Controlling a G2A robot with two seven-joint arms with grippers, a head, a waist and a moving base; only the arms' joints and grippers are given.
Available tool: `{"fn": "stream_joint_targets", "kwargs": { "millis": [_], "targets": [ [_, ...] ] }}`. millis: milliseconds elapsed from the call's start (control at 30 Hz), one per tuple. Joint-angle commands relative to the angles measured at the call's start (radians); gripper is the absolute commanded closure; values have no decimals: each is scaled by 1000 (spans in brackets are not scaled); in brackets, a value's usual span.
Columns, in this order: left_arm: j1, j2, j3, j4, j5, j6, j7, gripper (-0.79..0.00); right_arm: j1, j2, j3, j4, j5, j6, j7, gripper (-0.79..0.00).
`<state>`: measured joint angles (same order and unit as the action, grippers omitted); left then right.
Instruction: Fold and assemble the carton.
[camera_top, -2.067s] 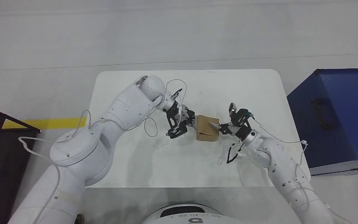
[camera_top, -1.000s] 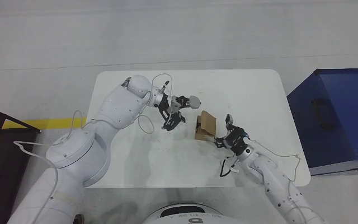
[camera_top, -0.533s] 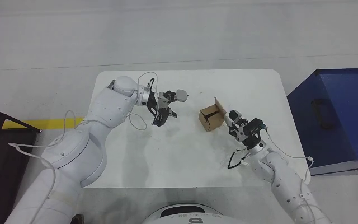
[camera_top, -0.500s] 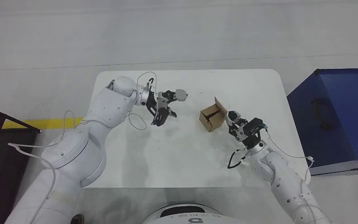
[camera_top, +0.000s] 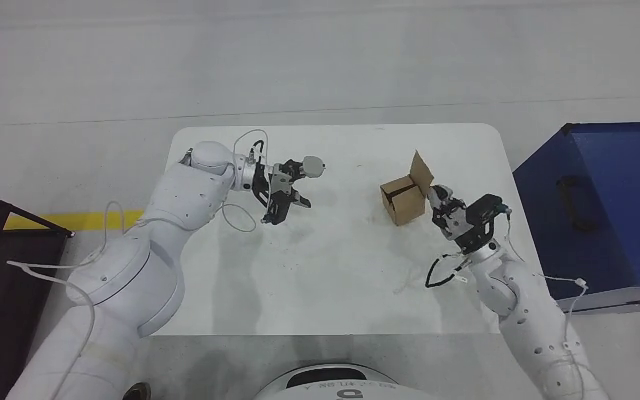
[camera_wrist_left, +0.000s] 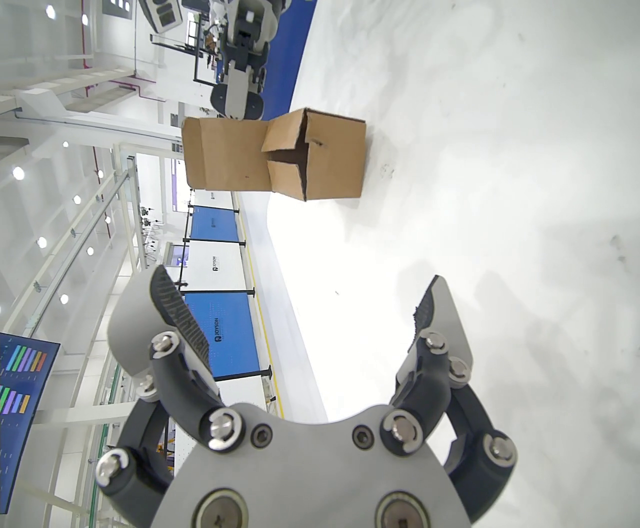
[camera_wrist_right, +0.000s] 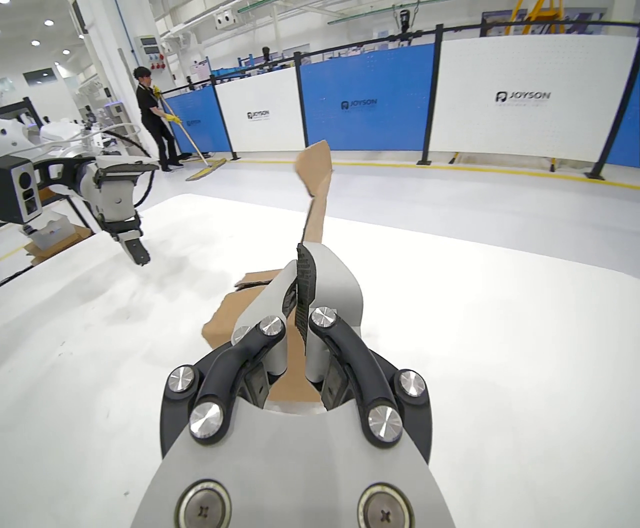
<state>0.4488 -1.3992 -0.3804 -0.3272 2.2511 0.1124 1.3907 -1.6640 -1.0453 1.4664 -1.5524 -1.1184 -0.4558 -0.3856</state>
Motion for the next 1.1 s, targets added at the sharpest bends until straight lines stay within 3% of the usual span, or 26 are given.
{"fn": "stream_joint_targets", "kwargs": {
  "millis": [0,133,300,333,400,500,733,1067],
  "targets": [
    [3,4,-4,-1,-5,5,1,-785,-34,3,28,-44,-32,31,-3,-600],
    [7,14,-15,8,-22,14,7,-785,-122,6,68,-138,-83,83,7,-656],
    [13,28,-31,26,-43,26,17,-785,-213,12,42,-275,-240,37,47,-566],
    [15,31,-33,29,-46,26,20,-785,-210,13,21,-291,-292,19,75,-529],
    [20,36,-37,32,-50,25,23,-785,-176,12,-24,-291,-356,10,129,-385],
    [25,43,-39,28,-50,23,25,-785,-97,3,-79,-258,-381,37,187,-329],
    [31,57,-45,21,-51,21,28,-785,-3,-11,-131,-232,-399,125,331,-342],
    [45,73,-55,16,-60,18,26,-785,19,-20,-149,-242,-472,229,470,-323]
  ]
}}
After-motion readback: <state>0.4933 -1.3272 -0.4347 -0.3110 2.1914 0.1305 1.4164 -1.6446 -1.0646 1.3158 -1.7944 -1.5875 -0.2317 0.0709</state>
